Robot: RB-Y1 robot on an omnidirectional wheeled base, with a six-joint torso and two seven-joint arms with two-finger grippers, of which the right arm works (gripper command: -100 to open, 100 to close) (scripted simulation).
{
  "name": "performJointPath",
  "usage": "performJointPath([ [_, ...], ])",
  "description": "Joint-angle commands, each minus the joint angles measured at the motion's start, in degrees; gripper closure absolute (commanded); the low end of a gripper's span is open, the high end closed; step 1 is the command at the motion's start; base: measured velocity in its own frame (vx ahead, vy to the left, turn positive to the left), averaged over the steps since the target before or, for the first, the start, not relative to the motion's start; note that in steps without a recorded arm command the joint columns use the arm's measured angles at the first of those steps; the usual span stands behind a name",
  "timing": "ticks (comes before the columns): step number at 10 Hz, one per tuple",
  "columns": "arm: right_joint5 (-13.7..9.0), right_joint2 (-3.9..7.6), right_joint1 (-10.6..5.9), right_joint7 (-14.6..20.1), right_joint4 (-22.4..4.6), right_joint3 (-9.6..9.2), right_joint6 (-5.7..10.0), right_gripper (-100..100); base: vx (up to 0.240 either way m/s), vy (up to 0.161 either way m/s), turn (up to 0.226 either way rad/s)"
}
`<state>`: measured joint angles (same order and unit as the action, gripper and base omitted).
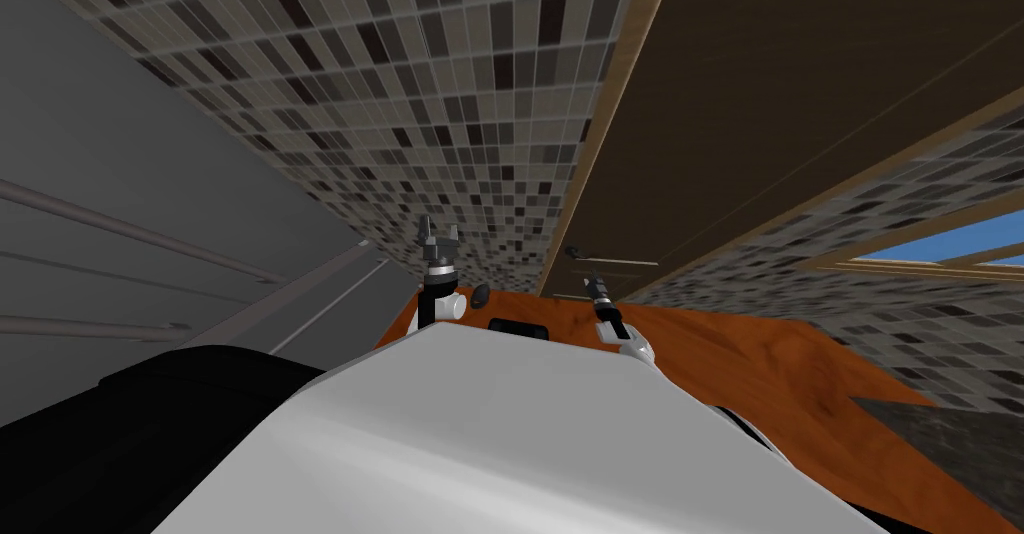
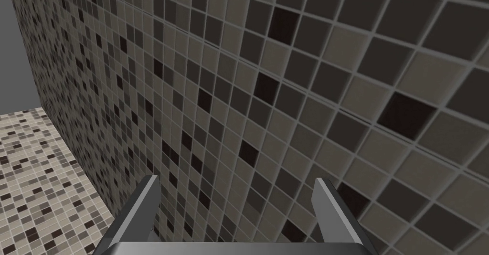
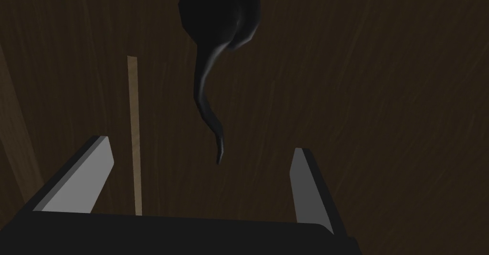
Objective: Pull the door open
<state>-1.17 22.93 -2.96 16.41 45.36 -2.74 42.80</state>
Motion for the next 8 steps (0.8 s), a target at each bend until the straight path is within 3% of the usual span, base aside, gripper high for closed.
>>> performJointPath([
  [1,-0.82,0.14,-0.81,-0.42,-1.60,0.32,0.39,-100,0.033,-0.010,0.117],
  [8,-5.34,0.93,-5.27,-2.76,-10.44,2.10,2.52,-100,0.080,-0.024,0.154],
])
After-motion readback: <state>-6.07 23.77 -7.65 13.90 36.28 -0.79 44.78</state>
